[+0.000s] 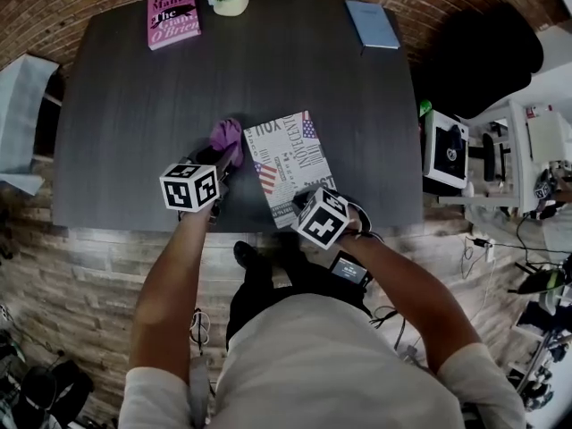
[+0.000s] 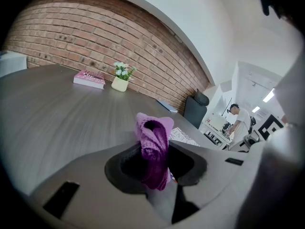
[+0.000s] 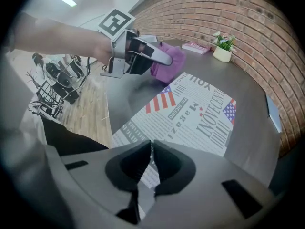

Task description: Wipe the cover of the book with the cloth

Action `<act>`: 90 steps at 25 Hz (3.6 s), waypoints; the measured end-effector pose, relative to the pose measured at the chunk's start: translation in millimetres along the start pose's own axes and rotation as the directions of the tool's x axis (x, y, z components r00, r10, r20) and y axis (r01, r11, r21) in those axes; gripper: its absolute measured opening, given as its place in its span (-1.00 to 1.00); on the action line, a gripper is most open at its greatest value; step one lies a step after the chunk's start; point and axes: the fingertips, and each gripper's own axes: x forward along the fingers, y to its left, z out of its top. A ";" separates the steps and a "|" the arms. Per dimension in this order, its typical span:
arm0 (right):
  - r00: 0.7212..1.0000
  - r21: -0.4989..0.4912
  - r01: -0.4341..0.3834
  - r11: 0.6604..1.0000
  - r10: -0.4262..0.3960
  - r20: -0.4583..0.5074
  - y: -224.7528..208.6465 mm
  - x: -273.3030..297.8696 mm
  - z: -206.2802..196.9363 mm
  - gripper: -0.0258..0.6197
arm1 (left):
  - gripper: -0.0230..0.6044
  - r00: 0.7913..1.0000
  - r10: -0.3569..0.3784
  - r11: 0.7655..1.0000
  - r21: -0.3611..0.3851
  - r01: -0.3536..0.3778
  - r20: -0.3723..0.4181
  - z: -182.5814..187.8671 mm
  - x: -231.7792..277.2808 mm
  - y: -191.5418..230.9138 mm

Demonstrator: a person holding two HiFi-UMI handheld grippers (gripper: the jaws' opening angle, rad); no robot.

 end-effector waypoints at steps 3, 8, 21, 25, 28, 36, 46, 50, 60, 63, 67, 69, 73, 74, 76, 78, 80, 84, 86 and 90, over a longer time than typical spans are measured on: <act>1.000 -0.005 -0.004 1.000 0.004 -0.003 0.5 -0.2 -0.1 -0.83 | -0.55 1.000 0.011 0.999 0.048 -0.010 -0.025 1.8 9.6 2.9; 1.000 -0.011 -0.004 1.000 0.004 -0.004 1.0 0.3 0.3 -0.83 | -0.55 0.999 -0.011 0.995 0.103 0.016 -0.053 1.7 21.5 -0.3; 1.000 -0.021 -0.021 1.000 0.021 -0.014 0.1 0.2 -1.0 -0.83 | -0.56 0.995 -0.100 0.995 -0.015 0.100 -0.017 -14.9 14.5 -26.6; 1.000 -0.021 -0.015 1.000 0.015 -0.007 -1.2 0.3 1.3 -0.83 | -0.56 0.994 -0.110 0.993 -0.043 0.110 -0.006 -24.2 9.5 -36.6; 1.000 -0.022 -0.018 1.000 0.018 -0.010 -1.3 0.7 0.9 -0.83 | -0.57 0.993 -0.121 0.991 -0.055 0.121 -0.007 -31.5 5.2 -43.7; 1.000 -0.018 -0.027 0.999 0.027 -0.013 -2.0 0.5 1.6 -0.83 | -0.57 0.991 -0.132 0.988 -0.075 0.132 -0.001 -43.0 -2.0 -56.3; 1.000 -0.021 -0.022 1.000 0.022 -0.008 -1.1 0.9 -0.1 -0.83 | -0.57 0.988 -0.152 0.984 -0.097 0.150 -0.009 -56.5 -10.6 -72.3; 1.000 -0.030 -0.026 0.999 0.025 -0.016 -0.6 0.7 0.9 -0.83 | -0.57 0.988 -0.157 0.982 -0.110 0.156 -0.006 -63.4 -16.0 -79.6; 0.999 -0.037 -0.023 0.999 0.023 -0.025 -0.4 1.2 0.8 -0.83 | -0.57 0.986 -0.167 0.976 -0.143 0.165 0.002 -79.8 -24.8 -95.8; 0.999 -0.039 -0.021 0.999 0.020 -0.026 -0.5 0.6 1.3 -0.83 | -0.57 0.986 -0.169 0.975 -0.148 0.167 0.001 -83.2 -27.6 -100.2; 0.999 -0.041 -0.018 0.999 0.016 -0.029 -0.6 0.5 0.6 -0.83 | -0.57 0.985 -0.172 0.972 -0.159 0.171 0.003 -89.6 -30.5 -106.0; 0.999 -0.039 -0.015 0.999 0.014 -0.030 -0.9 0.6 -0.1 -0.83 | -0.58 0.984 -0.176 0.971 -0.166 0.174 0.005 -93.1 -31.8 -109.1; 1.000 -0.036 -0.014 0.999 0.013 -0.025 0.5 1.8 3.0 -0.83 | -0.58 0.984 -0.177 0.969 -0.174 0.176 0.006 -98.4 -38.6 -112.8; 1.000 -0.037 -0.013 0.999 0.012 -0.025 0.1 1.8 3.5 -0.83 | -0.58 0.984 -0.179 0.968 -0.176 0.178 0.007 -99.3 -39.3 -114.5; 0.999 -0.040 -0.013 0.999 0.011 -0.030 -0.9 1.8 3.0 -0.83 | -0.58 0.983 -0.185 0.966 -0.180 0.184 0.008 -102.7 -40.3 -118.9; 0.999 -0.039 -0.012 0.999 0.011 -0.034 -1.5 1.8 2.2 -0.83 | -0.58 0.982 -0.191 0.964 -0.185 0.189 0.006 -106.9 -41.9 -123.3; 0.999 -0.035 -0.013 0.999 0.012 -0.034 -1.4 1.7 1.8 -0.83 | -0.58 0.981 -0.194 0.963 -0.192 0.191 0.004 -110.8 -44.1 -127.5; 0.999 -0.032 -0.010 0.999 0.009 -0.037 -1.9 2.0 1.7 -0.83 | -0.58 0.980 -0.197 0.960 -0.205 0.193 0.004 -117.3 -47.6 -133.6; 0.999 -0.032 -0.007 0.999 0.006 -0.039 -2.1 2.2 1.8 -0.83 | -0.58 0.979 -0.202 0.958 -0.209 0.198 0.002 -120.8 -49.5 -137.1; 0.999 -0.028 -0.004 1.000 0.003 -0.042 -1.0 2.2 0.8 -0.83 | -0.58 0.975 -0.220 0.953 -0.216 0.213 -0.008 -130.0 -54.9 -146.1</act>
